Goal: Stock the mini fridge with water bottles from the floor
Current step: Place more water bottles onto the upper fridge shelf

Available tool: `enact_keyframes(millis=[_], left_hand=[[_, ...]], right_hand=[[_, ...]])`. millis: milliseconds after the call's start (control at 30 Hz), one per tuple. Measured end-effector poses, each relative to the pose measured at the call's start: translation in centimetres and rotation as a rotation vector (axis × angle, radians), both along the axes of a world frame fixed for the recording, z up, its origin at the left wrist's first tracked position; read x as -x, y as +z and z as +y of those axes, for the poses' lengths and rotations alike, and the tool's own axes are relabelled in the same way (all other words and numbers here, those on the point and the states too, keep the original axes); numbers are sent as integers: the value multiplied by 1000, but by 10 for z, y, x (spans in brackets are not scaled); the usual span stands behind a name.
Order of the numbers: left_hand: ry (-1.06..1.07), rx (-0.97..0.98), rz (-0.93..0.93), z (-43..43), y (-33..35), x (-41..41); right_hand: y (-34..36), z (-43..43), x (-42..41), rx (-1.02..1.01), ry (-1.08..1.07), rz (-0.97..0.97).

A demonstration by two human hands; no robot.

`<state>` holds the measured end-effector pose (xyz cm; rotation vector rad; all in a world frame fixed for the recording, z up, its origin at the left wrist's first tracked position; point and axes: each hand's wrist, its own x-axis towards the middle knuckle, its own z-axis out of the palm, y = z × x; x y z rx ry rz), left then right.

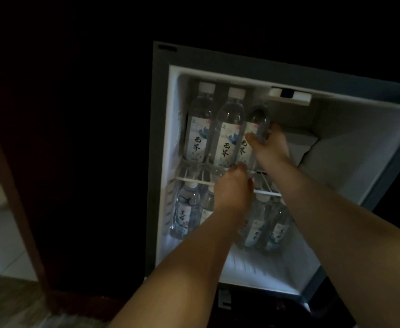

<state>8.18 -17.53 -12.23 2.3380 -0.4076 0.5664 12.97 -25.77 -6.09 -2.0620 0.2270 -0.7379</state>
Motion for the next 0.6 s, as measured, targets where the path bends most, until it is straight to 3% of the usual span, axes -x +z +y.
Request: enact_keyframes(millis=[300,600], left_hand=[[28,-85,82,-1,7,-6],[10,89,150,0,10,-3]], right_hand=[[-4,-1,0,13,-5,-29],[-10,-7,14,-30,124,72]])
